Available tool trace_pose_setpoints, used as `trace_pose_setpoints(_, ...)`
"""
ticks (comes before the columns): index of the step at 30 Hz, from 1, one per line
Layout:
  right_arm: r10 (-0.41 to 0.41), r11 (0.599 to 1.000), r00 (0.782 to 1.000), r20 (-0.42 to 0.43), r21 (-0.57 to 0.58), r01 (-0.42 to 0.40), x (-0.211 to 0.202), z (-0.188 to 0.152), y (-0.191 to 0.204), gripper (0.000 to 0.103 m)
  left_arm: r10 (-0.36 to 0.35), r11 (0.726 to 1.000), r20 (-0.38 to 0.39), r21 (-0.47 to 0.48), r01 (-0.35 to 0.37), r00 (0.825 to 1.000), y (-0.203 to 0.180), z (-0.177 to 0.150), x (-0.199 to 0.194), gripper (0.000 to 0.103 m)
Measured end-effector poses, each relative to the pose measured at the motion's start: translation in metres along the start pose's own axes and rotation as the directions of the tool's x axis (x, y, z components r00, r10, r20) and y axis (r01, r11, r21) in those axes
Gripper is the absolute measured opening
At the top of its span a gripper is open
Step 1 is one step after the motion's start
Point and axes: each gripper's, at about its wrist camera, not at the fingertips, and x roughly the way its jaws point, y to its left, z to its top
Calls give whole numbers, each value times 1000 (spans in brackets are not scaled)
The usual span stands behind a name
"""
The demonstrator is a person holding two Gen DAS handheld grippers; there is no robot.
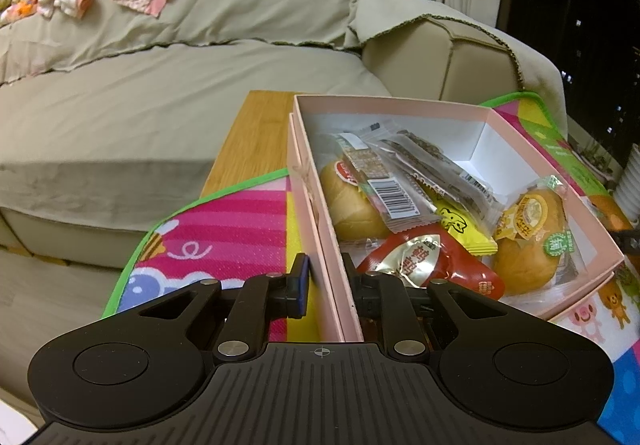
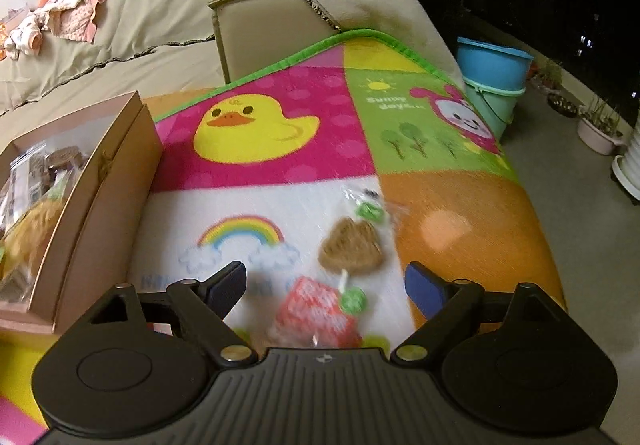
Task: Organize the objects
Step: 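Move the right gripper to the brown cookie lollipop packet, then close the right gripper on the cookie lollipop packet's red label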
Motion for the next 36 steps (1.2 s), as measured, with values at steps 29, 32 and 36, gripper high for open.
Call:
trace_pose_setpoints(29, 8, 987, 1000, 4, -161, -7, -41, -31, -13, 48, -9, 1000, 4, -1, 9, 1000, 0, 1, -2, 18)
trace_pose_setpoints(32, 17, 987, 1000, 10, -157, -15, -34, -26, -10, 48, -9, 1000, 5, -4, 9, 1000, -1, 2, -2, 18)
trace_pose_setpoints(36, 42, 990, 999, 14, -134, -40, -22, -14, -8, 48, -5, 1000, 1, -2, 5, 1000, -2, 3, -2, 18)
